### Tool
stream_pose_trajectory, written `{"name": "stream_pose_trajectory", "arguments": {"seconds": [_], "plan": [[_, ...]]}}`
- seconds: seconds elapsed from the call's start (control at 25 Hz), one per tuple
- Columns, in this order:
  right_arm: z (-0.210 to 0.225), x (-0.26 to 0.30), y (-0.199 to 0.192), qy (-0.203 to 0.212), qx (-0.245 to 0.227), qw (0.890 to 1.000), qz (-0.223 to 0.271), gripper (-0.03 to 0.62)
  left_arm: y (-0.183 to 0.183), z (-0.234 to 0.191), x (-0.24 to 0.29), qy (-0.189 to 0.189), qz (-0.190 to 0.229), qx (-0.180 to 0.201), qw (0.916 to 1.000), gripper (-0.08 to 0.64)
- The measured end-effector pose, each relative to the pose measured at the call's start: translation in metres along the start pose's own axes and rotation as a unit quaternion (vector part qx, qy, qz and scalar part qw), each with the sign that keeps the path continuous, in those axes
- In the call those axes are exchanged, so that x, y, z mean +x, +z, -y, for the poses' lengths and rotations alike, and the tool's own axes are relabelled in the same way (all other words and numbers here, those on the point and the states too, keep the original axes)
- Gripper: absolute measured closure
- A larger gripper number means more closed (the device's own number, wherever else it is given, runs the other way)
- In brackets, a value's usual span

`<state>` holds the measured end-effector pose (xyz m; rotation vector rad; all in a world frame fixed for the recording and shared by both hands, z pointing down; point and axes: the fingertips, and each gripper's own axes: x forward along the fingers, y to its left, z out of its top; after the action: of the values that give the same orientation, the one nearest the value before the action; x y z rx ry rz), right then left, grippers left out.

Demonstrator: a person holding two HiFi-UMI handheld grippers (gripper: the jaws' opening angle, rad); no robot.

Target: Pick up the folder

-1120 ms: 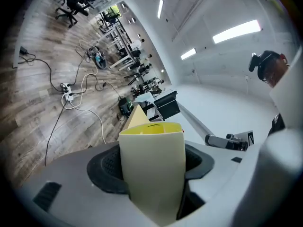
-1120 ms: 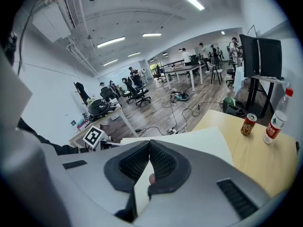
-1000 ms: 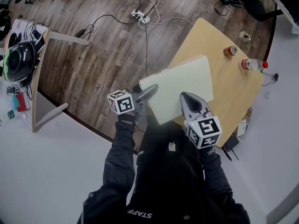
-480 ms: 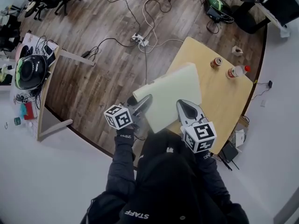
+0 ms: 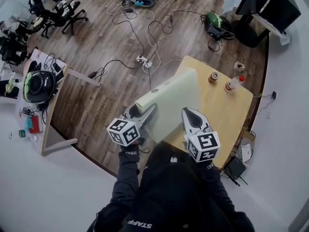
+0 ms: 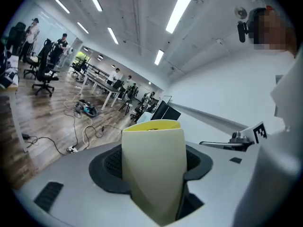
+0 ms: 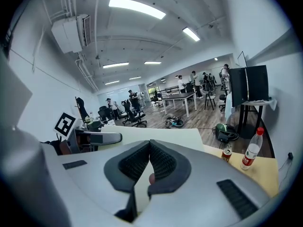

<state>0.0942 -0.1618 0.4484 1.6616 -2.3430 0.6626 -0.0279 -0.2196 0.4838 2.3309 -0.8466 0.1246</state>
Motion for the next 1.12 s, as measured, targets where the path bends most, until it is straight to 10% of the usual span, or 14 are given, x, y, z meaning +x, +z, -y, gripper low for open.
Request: {"name": "stream_pose_trajectory", "arguments": {"seconds": [1.12], "plan": [[0.003, -0.055, 0.112, -0.073, -0.104, 0.985, 0.113, 0.569, 0.102, 0.117, -0.031, 0.109, 0.111, 0.195, 0.9685, 0.267]]}}
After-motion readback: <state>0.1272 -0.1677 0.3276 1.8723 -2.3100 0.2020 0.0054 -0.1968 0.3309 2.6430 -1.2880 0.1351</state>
